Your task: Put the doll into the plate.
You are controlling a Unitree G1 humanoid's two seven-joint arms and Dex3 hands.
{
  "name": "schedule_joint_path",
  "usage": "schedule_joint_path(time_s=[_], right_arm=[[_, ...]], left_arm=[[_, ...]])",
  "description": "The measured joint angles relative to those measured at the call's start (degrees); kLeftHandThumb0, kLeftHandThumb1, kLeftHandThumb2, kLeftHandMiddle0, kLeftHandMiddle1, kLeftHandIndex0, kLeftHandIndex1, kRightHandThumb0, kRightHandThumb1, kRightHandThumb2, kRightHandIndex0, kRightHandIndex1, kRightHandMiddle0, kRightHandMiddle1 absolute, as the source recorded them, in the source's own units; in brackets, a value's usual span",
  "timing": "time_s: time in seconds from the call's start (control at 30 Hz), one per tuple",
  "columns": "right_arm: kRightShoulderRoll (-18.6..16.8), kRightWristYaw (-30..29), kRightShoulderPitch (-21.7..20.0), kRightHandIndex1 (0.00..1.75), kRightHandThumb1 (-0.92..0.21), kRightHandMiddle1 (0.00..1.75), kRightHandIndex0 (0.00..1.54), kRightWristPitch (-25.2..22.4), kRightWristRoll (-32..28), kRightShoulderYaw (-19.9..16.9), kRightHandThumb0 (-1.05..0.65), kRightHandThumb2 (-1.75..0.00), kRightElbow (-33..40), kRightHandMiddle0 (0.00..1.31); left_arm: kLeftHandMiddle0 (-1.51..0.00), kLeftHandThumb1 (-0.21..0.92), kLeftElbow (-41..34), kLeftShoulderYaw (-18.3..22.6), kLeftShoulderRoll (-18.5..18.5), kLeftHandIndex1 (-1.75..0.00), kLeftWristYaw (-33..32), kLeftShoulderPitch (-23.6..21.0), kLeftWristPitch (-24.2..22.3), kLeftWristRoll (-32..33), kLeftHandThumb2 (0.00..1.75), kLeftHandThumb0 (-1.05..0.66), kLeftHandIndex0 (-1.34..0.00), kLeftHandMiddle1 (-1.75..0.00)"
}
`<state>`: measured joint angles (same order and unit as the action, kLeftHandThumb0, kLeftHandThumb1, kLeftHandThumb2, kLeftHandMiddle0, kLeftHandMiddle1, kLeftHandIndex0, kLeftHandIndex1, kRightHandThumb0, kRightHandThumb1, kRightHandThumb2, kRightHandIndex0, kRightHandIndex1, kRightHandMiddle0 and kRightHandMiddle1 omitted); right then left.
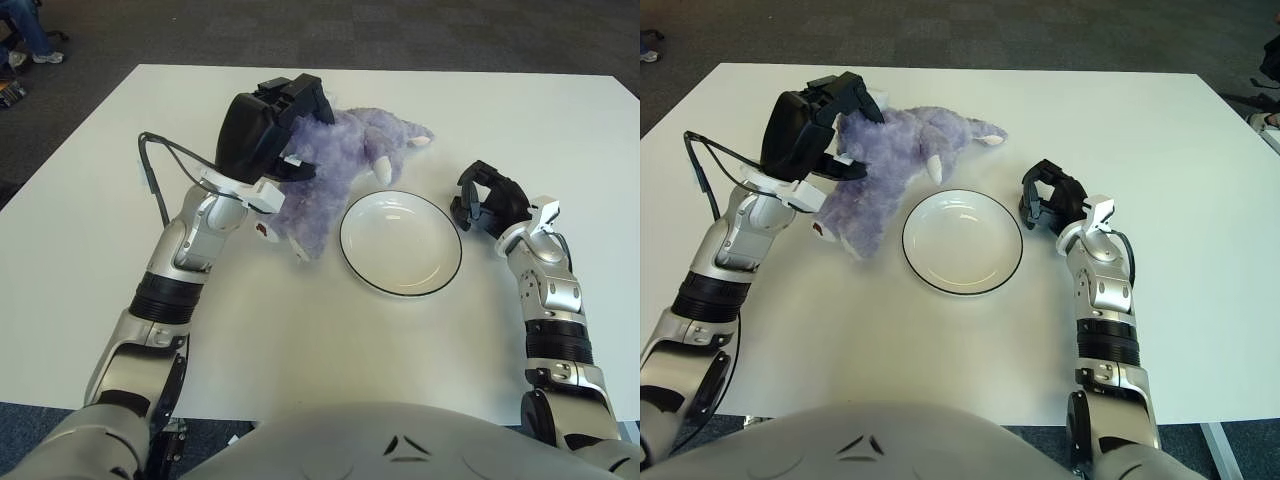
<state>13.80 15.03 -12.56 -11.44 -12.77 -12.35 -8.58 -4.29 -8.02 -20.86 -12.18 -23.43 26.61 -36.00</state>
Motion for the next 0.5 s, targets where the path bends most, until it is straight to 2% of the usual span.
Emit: schedule_joint_path(time_s=[0.3,0.5], right_arm=[[0.37,0.29,0.00,1.75,-0.51,1.75,1.21,-0.08,-0.02,0.16,-0.42,-1.07,-0.05,0.46],[0.67,0.81,-0.04,1.75,-0.53,1.75,1.19,0.01,0.01,0.14,-0.42,-1.06,-0.39,0.45]], left_arm=[[-0.90,-0.04,-2.73,1.60,0.92,-1.75,-1.85,0.87,-0.99,-2.51,1.65,0.00,-0.69,-1.57],[-0.89,-0.01,-3.12,1.87,1.53,-1.75,-1.99,0.96,-0.55,-1.02,1.64,0.00,-0.66,-1.58]])
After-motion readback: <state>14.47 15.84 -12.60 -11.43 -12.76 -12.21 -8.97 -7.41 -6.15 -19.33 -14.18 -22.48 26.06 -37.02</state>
